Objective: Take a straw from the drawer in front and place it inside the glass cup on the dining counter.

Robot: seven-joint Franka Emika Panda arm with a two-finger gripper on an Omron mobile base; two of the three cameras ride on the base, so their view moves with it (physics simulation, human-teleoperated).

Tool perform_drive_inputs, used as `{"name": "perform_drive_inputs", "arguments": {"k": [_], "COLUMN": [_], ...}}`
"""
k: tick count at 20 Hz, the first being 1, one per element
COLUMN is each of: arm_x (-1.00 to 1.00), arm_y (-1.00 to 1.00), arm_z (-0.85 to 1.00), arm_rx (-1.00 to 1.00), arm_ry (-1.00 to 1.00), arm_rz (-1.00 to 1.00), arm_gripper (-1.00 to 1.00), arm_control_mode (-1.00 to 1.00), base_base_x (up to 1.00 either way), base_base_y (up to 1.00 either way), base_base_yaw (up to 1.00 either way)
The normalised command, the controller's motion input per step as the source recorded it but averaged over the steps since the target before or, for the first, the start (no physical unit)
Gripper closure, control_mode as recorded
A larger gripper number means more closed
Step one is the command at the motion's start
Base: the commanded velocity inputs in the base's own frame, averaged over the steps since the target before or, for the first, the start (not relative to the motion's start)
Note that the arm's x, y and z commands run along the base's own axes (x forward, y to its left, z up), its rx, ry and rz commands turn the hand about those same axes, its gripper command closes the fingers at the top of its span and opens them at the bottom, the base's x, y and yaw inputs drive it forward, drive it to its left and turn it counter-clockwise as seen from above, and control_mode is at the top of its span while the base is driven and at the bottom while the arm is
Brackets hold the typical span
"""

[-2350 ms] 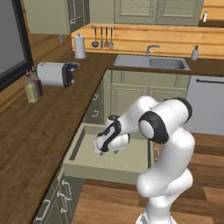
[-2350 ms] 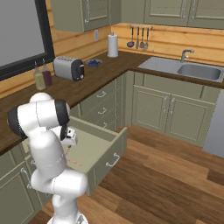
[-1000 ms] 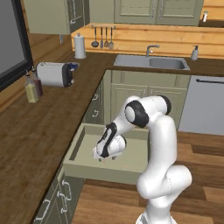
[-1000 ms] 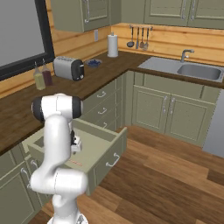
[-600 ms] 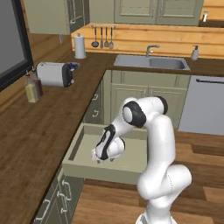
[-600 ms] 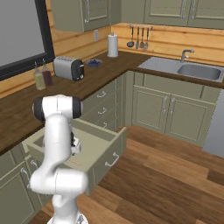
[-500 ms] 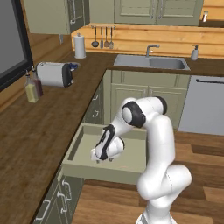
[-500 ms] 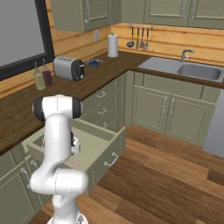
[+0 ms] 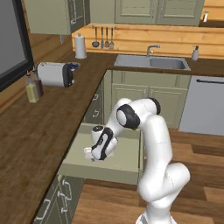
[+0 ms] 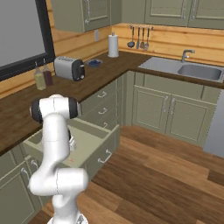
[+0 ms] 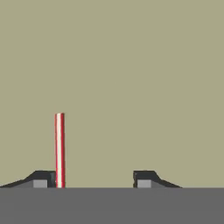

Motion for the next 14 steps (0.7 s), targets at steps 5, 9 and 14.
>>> {"name": "perform_drive_inputs", "arguments": {"k": [5,9,14], "arm_x": [-0.17,-0.04,0.01], "arm_y": [0.00,-0.61,-1.00], "arm_z": [-0.95,-0.74,-0.65], "arm_rx": [-0.32,-0.15,0.01], "arm_ry": [-0.03,0.01,0.07], "arm_rz": [-0.42,-0.44,-0.32], "arm_gripper": [1.00,1.00,1.00], "arm_control_mode": [-1.00,-1.00,-1.00], "base_base_x": [0.00,0.00,0.00], "base_base_y": [0.00,0.00,0.00], "base_base_yaw": [0.00,0.00,0.00]}}
